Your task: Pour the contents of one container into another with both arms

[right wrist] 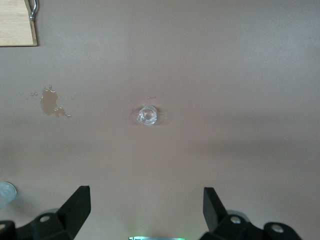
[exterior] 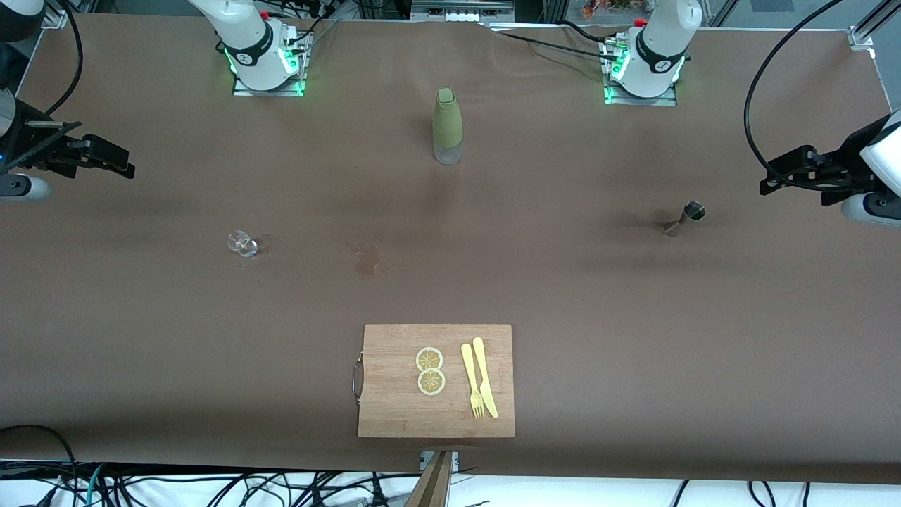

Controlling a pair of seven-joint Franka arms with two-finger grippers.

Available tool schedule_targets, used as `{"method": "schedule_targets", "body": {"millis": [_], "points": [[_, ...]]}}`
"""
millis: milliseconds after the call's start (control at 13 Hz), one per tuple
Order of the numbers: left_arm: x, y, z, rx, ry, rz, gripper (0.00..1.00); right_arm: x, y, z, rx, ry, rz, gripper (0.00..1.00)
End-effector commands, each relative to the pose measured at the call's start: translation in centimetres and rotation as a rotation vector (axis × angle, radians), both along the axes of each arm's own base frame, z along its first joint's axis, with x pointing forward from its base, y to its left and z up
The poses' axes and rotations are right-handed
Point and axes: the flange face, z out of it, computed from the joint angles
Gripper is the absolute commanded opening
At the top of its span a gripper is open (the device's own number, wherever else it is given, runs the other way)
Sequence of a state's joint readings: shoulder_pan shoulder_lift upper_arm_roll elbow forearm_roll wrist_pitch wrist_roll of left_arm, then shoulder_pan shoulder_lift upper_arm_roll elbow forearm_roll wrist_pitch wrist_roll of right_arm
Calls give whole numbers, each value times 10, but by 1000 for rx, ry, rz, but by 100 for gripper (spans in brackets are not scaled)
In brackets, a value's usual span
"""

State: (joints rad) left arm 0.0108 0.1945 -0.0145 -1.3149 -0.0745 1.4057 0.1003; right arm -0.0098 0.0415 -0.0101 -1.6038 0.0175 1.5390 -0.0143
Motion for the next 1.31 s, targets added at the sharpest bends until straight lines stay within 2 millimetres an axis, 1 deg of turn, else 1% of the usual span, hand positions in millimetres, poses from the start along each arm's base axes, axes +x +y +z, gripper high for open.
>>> {"method": "schedule_targets", "body": {"millis": [0, 615, 769, 1077, 1231], "points": [[4, -1, 6, 25, -10, 4, 100, 1, -2, 6, 12, -6, 8, 100], [4, 0, 9, 22, -19, 8, 100, 0, -3, 5, 9, 0, 8, 100], [5, 3, 8, 18, -16, 11, 100, 0, -3, 6, 9, -1, 10, 100], [5, -2, 6, 25, -13, 2, 100, -2, -4, 6, 9, 7, 7, 100], [5, 1, 5, 34, -10, 9, 100, -1, -3, 6, 10, 4, 8, 100]]}}
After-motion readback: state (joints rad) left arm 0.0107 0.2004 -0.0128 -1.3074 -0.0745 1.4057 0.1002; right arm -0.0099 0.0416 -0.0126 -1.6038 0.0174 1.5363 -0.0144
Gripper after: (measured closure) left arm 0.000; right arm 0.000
